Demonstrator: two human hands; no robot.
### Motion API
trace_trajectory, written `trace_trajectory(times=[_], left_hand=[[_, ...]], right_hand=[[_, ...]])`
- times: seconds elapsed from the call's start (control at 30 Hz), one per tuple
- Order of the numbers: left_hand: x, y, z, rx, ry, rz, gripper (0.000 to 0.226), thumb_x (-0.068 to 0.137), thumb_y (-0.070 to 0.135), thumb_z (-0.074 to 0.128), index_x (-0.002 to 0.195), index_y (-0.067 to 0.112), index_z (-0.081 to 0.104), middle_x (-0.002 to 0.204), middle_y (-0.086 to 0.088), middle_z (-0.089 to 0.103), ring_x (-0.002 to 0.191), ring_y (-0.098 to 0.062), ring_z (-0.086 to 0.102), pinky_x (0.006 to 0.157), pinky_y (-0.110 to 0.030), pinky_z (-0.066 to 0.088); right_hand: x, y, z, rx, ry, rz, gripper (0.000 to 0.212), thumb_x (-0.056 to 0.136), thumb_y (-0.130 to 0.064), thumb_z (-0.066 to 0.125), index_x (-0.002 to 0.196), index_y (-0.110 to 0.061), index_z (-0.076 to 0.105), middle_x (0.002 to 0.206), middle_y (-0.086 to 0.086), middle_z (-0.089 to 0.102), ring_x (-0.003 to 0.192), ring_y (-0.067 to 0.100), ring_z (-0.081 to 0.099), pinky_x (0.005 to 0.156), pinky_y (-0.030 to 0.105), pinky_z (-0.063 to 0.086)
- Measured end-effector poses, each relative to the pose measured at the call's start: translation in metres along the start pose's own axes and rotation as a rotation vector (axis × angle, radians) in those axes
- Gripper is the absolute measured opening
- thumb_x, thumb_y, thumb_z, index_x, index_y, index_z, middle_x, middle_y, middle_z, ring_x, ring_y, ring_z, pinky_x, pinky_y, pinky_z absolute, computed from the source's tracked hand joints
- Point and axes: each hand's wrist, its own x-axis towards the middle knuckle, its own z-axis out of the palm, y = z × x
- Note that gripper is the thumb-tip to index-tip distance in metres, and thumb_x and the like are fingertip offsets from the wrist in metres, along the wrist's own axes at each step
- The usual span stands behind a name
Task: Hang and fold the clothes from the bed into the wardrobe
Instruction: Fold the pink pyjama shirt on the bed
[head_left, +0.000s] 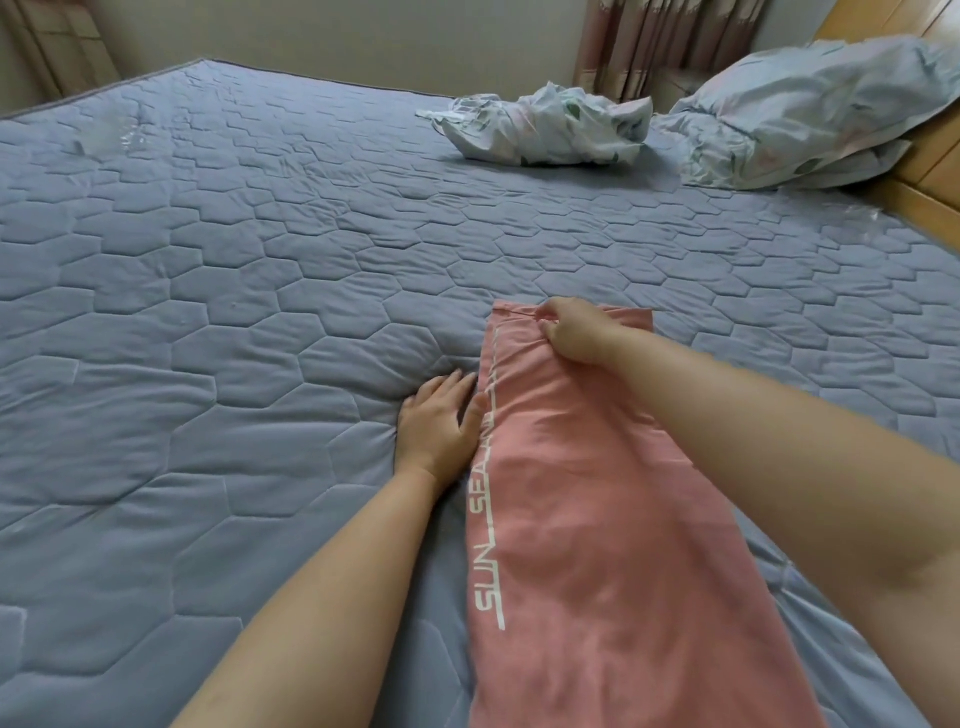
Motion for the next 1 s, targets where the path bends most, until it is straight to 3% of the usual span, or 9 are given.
trace_trajectory(times=[0.13, 0.27, 0.4, 0.5, 0.6, 0.67, 0.77, 0.87, 1.0], left_hand=[[0.006, -0.004, 0.004, 0.014, -0.02, 0.008, 0.064, 0.085, 0.058, 0.022, 0.136, 0.031, 0.051, 0.147, 0.006, 0.043, 0.137, -0.011, 0.03, 0.109, -0.035, 0.022], [0.006, -0.003, 0.002, 0.024, -0.047, 0.007, 0.082, 0.073, 0.072, 0.013, 0.136, 0.035, 0.05, 0.149, 0.008, 0.039, 0.138, -0.009, 0.027, 0.11, -0.036, 0.02], [0.005, -0.003, 0.004, 0.055, -0.073, 0.016, 0.09, 0.065, 0.077, 0.016, 0.138, 0.034, 0.047, 0.151, 0.011, 0.034, 0.139, -0.007, 0.022, 0.109, -0.033, 0.013], [0.006, -0.004, 0.005, 0.065, -0.067, 0.014, 0.089, 0.065, 0.077, 0.018, 0.138, 0.035, 0.046, 0.152, 0.012, 0.034, 0.139, -0.007, 0.022, 0.109, -0.032, 0.013], [0.006, -0.006, 0.006, 0.097, -0.064, 0.031, 0.084, 0.067, 0.075, 0.021, 0.138, 0.035, 0.047, 0.151, 0.011, 0.035, 0.139, -0.007, 0.023, 0.108, -0.033, 0.015], [0.006, -0.007, 0.007, 0.102, -0.055, 0.04, 0.074, 0.073, 0.068, 0.03, 0.137, 0.034, 0.048, 0.15, 0.01, 0.036, 0.138, -0.009, 0.025, 0.108, -0.034, 0.017], [0.007, -0.009, 0.009, 0.088, -0.042, 0.039, 0.064, 0.076, 0.057, 0.037, 0.135, 0.034, 0.05, 0.15, 0.009, 0.038, 0.138, -0.01, 0.026, 0.107, -0.034, 0.017], [0.007, -0.009, 0.01, 0.081, -0.043, 0.039, 0.061, 0.077, 0.051, 0.037, 0.134, 0.035, 0.051, 0.15, 0.008, 0.038, 0.138, -0.011, 0.026, 0.107, -0.035, 0.019], [0.009, -0.01, 0.013, 0.112, -0.038, 0.037, 0.052, 0.084, 0.048, 0.043, 0.134, 0.035, 0.051, 0.149, 0.007, 0.039, 0.138, -0.011, 0.027, 0.108, -0.038, 0.02]], right_hand=[[0.016, -0.002, 0.0, -0.032, -0.093, 0.04, 0.038, 0.093, -0.028, 0.056, 0.128, -0.014, 0.057, 0.132, 0.01, 0.057, 0.12, 0.027, 0.052, 0.103, 0.033, 0.039], [0.028, -0.005, -0.005, -0.035, -0.162, 0.07, 0.032, 0.086, -0.03, 0.066, 0.11, -0.008, 0.069, 0.107, 0.009, 0.067, 0.095, 0.024, 0.059, 0.077, 0.025, 0.042], [0.044, -0.013, -0.017, -0.027, 0.123, 0.067, 0.017, 0.085, -0.024, 0.064, 0.096, -0.013, 0.071, 0.1, 0.007, 0.067, 0.095, 0.025, 0.061, 0.072, 0.025, 0.039], [0.045, -0.019, 0.003, -0.155, 0.342, 0.04, 0.019, 0.089, -0.02, 0.057, 0.102, -0.012, 0.068, 0.113, 0.011, 0.063, 0.105, 0.031, 0.059, 0.08, 0.031, 0.043], [0.039, -0.019, 0.033, -0.232, 0.171, 0.058, 0.034, 0.095, -0.03, 0.051, 0.121, -0.01, 0.061, 0.126, 0.015, 0.059, 0.116, 0.032, 0.055, 0.093, 0.034, 0.044], [0.031, -0.017, 0.031, -0.046, 0.168, 0.083, 0.039, 0.097, -0.028, 0.047, 0.131, -0.009, 0.054, 0.133, 0.016, 0.055, 0.122, 0.032, 0.052, 0.099, 0.034, 0.04], [0.002, -0.013, 0.014, 0.336, 0.466, 0.02, 0.041, 0.094, -0.012, 0.041, 0.134, -0.006, 0.048, 0.134, 0.014, 0.054, 0.12, 0.031, 0.052, 0.097, 0.032, 0.039], [-0.047, 0.0, 0.029, 0.166, 0.728, -0.144, 0.041, 0.09, -0.009, 0.043, 0.13, -0.005, 0.052, 0.143, 0.016, 0.046, 0.132, 0.03, 0.042, 0.112, 0.044, 0.03], [-0.087, 0.024, 0.079, -0.211, 0.176, 0.011, 0.059, 0.098, -0.045, 0.029, 0.152, -0.028, 0.014, 0.161, 0.002, 0.008, 0.147, 0.021, 0.006, 0.115, 0.054, -0.001]])
